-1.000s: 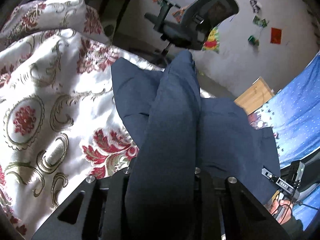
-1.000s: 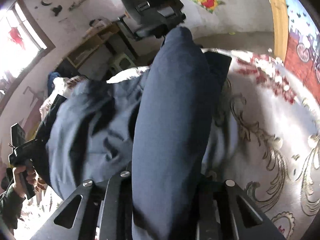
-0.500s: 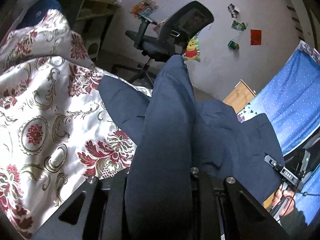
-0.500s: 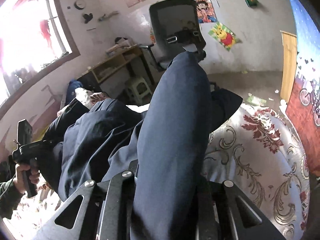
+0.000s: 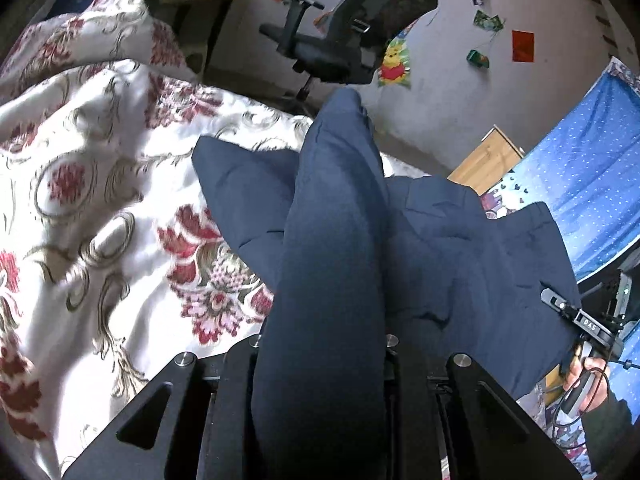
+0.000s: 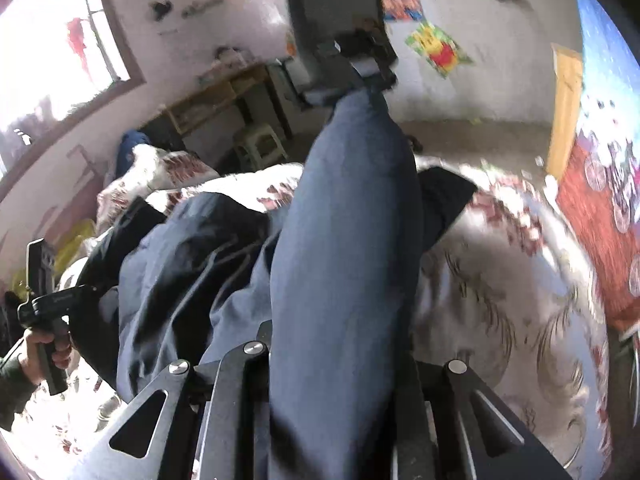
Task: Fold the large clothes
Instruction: 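Fold the held jacket edge over the bundle with both grippers, then open both grippers and release the folded jacket onto the bed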
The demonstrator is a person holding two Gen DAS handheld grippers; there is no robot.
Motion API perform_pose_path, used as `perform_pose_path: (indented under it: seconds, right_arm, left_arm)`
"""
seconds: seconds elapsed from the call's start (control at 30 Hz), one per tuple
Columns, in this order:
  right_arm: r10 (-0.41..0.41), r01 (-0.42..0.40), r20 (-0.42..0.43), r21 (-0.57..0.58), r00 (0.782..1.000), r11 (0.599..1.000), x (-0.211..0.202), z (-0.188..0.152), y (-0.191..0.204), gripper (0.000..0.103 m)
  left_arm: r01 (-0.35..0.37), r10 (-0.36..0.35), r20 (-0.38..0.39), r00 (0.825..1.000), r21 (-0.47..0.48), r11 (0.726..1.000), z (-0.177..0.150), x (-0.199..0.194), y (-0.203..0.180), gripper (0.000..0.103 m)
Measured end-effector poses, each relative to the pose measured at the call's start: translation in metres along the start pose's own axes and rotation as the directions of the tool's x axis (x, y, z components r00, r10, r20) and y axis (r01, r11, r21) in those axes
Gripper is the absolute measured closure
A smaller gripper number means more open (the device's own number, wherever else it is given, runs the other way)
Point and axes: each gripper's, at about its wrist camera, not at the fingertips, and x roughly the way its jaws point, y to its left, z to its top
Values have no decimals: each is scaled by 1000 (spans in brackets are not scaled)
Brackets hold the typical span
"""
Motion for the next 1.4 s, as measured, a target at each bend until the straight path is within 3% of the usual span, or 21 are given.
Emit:
perform_pose_path:
  seconds: [0.3,0.37,0.47,0.7,0.8,0.87,0.93,1.17,1.4]
  right_arm:
    - [-54,59,-94,59,994,996,12,-11,-15,71]
    - [-63,72,-111,79,992,994,14,-12,-18,59]
    - [-75,90,-139,99,987,991,17,-15,-20,49]
    - [-134,155,-176,116,975,981,13,-20,-22,22]
    - [-150,169,-162,107,975,980,6,-19,-18,15]
    - [-174,189,-154,92,973,978,1,-19,-13,9]
    - [-187,200,-141,81,972,976,-5,-20,-9,8]
    - [-189,195,-65,100,980,976,-23,-26,-3,6]
    - [-206,201,64,80,976,976,-51,-36,15,2]
  left_arm:
    - [-87,89,-46,995,42,995,-6,7,1,73]
    - [-92,93,-63,994,23,995,-8,10,4,68]
    - [-96,96,-71,993,6,995,-11,8,9,61]
    - [-186,185,-51,981,-15,982,-16,-5,12,37]
    - [-210,209,-14,978,-14,978,-16,-18,10,30]
    - [-219,219,7,976,-9,976,-18,-24,7,18]
    - [-231,231,25,973,-11,973,-19,-28,4,14]
    - [-271,269,65,961,30,962,-28,-36,-18,9]
    - [-288,271,145,952,110,951,-40,-51,-48,5]
